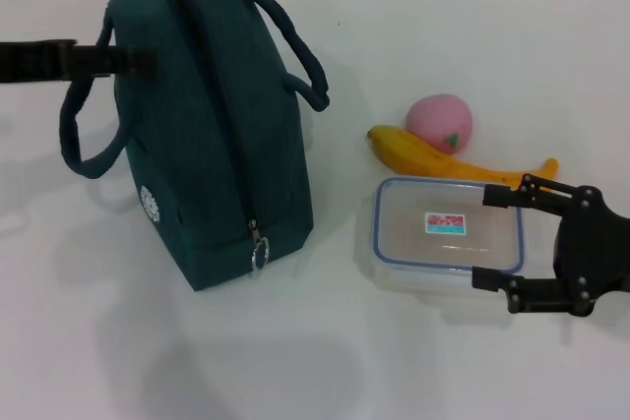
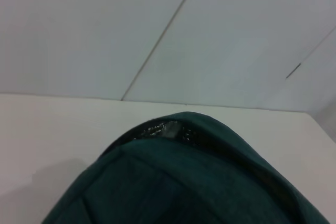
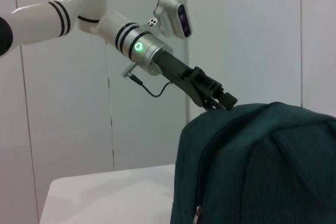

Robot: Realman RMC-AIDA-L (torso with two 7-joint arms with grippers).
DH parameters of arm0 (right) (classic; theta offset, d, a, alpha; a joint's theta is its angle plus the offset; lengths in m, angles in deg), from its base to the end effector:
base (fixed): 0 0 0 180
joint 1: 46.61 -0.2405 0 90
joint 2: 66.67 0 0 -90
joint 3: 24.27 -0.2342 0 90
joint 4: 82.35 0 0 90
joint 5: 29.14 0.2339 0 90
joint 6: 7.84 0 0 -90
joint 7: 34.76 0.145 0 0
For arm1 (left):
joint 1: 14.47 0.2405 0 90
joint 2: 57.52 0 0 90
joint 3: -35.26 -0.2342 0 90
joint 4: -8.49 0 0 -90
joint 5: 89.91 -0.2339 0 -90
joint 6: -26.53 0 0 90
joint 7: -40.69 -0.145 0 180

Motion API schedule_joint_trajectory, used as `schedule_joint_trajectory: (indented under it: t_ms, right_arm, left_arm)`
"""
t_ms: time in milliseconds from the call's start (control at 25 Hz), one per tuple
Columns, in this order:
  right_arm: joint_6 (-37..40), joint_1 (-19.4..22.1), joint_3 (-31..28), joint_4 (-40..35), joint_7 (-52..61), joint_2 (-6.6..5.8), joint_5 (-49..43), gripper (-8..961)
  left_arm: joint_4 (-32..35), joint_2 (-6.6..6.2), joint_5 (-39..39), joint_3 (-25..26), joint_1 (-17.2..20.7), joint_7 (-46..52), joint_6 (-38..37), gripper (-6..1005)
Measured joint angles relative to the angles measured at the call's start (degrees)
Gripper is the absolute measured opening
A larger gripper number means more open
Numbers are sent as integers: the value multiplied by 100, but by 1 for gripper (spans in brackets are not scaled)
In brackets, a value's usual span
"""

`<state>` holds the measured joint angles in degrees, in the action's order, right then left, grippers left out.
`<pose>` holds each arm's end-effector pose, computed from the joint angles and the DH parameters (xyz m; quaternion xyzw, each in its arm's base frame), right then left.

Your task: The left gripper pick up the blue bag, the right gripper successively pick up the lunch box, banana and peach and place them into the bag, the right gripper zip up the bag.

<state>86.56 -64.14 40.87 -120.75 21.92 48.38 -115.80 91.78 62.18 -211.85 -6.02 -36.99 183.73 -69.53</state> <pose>0.2625 0.2845 0.0062 -0.9420 0.0414 0.3098 0.1221 -0.2160 0.3378 0.1400 -0.8257 -0.4907 -0.1859 0.2073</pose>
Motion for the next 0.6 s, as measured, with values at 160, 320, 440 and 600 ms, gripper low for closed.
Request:
schedule_joint_trajectory:
  t_ms: [160, 320, 440, 600]
  right_arm:
    - [0, 35, -41, 42, -47, -6, 1, 815]
    - [0, 48, -66, 78, -61, -8, 1, 812]
    - [5, 69, -112, 81, -61, -9, 1, 810]
    - [31, 90, -188, 78, -61, -10, 6, 807]
  left_arm:
    - [-77, -1, -12, -322, -4, 165, 236, 783]
    - [-215, -11, -56, -453, -72, 256, 362, 777]
    - [-228, -13, -143, -494, -83, 380, 409, 773]
    - [-260, -10, -225, -519, -32, 482, 502, 768]
